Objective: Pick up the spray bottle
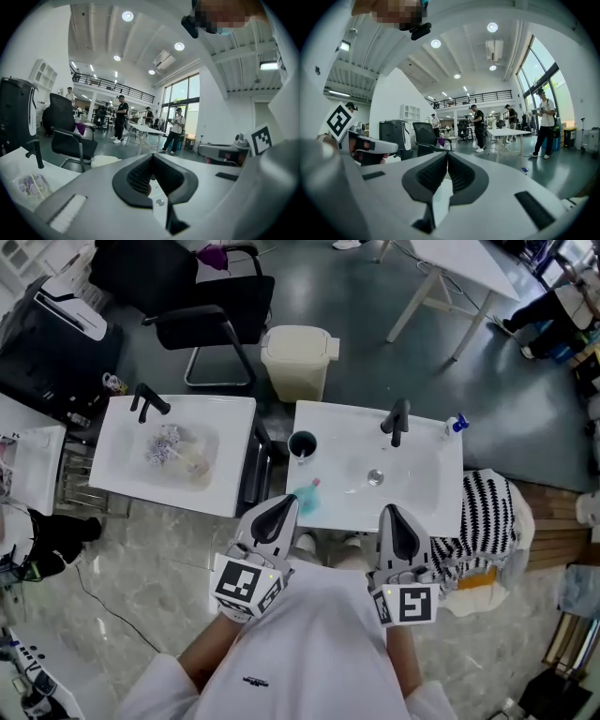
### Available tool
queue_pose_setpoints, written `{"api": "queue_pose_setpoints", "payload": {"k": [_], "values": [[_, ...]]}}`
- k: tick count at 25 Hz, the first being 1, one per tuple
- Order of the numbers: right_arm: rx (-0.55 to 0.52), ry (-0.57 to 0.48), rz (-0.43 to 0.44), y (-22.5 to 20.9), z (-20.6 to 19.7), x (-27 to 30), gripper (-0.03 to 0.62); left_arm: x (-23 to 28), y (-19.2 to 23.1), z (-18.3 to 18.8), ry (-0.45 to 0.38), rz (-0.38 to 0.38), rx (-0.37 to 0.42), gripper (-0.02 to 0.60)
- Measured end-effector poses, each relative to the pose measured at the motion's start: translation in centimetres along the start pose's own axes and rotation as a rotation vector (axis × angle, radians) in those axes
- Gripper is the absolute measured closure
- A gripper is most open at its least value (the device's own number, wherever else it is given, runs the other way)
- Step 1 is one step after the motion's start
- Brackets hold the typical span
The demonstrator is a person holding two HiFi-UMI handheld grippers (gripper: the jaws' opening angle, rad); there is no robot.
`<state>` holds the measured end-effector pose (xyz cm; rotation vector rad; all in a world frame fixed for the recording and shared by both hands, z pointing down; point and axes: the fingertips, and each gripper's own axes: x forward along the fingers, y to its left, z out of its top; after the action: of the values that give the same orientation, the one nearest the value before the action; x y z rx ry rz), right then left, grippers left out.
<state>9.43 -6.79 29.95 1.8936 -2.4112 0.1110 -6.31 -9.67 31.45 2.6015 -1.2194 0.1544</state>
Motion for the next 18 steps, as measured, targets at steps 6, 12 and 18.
{"api": "queue_pose_setpoints", "payload": {"k": [6, 12, 18], "values": [[-0.001, -0.005, -0.008, -0.5, -0.3, 0.8, 0.589, 0.6, 0.6, -0.6, 0.014, -0.007, 0.008, 0.577], [0.007, -0.001, 0.004, -0.3, -0.5, 1.0, 0.588, 0.9, 1.1, -1.4, 0.037, 0.014, 0.031, 0.577], [0.009, 0.010, 0.024, -0.7, -1.2, 1.6, 0.588, 1.3, 1.3, -2.5, 0.053, 0.043, 0.043, 0.577]]}}
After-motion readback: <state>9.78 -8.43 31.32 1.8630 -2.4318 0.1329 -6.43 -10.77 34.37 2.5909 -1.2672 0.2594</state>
